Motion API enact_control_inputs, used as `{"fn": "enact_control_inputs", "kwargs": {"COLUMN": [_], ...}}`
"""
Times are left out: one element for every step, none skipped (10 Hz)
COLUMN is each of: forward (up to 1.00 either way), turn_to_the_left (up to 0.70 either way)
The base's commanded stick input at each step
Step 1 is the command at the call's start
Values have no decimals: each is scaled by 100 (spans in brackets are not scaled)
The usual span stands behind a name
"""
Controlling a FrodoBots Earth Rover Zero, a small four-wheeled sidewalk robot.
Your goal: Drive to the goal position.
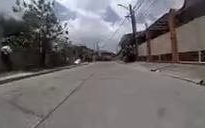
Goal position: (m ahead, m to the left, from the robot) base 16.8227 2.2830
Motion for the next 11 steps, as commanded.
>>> {"fn": "enact_control_inputs", "kwargs": {"forward": [100, 100, 100, 100, 100, 100, 100, 100, 100, 100, 100], "turn_to_the_left": [0, 0, 0, 0, 0, 0, 0, 0, 0, 0, 0]}}
